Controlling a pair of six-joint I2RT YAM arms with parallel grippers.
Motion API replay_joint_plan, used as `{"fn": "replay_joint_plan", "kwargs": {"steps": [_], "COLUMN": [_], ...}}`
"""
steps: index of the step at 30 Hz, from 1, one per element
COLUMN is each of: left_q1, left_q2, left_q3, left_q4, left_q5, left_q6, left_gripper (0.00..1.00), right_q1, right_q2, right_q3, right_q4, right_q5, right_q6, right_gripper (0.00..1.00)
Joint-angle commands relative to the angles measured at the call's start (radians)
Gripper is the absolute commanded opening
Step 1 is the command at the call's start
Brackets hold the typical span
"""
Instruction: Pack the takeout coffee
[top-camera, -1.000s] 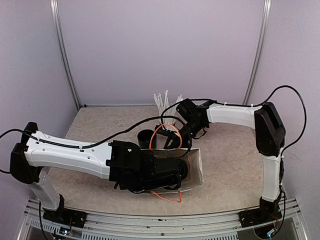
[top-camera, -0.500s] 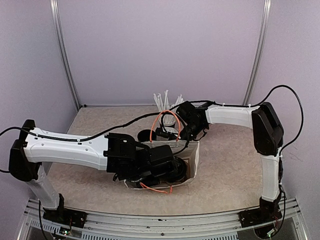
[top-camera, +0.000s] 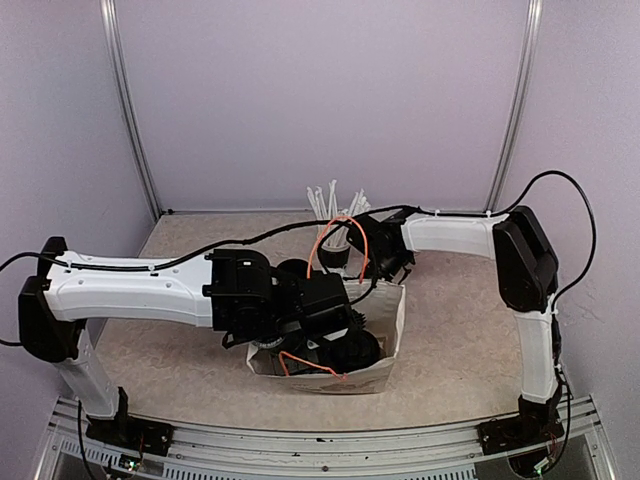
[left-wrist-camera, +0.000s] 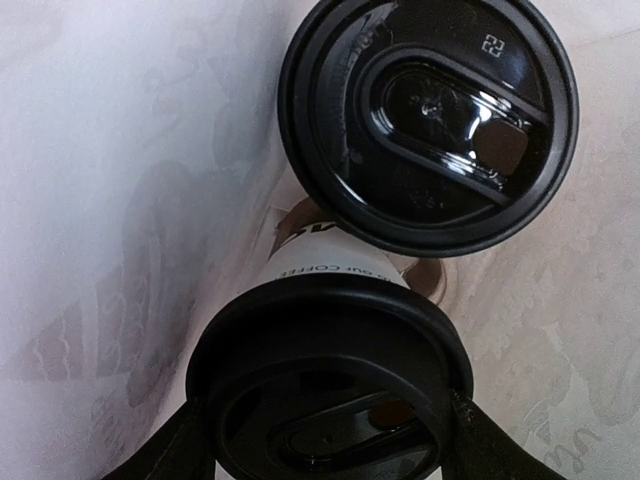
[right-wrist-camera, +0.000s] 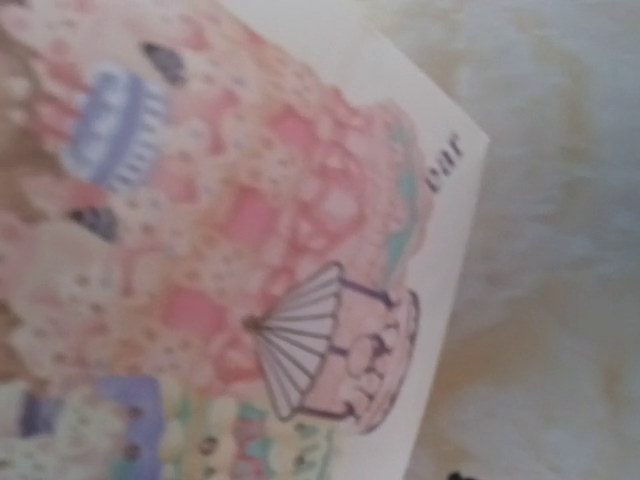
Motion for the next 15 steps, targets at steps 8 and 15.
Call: {"fn": "replay_joint_plan", "kwargs": {"steps": [8, 15], "left_q1": [0.009, 0.025], "left_q2": [0.090, 0.144], "left_q3": [0.085, 0.125], "left_q4": [-0.097, -0.107], "left_q5": [0.213, 0.260], "left_q6": [-0.040, -0.047], "left_gripper": [0.61, 0.61], "right_q1": [-0.054, -0.141], "right_q2": [-0.057, -0.193], "right_q3": [0.079, 0.110], "right_q4": [-0.043, -0.119], "right_q5": [0.085, 0.120], "right_q6": [0.042, 0.012], "right_gripper": [0.57, 0.60]}}
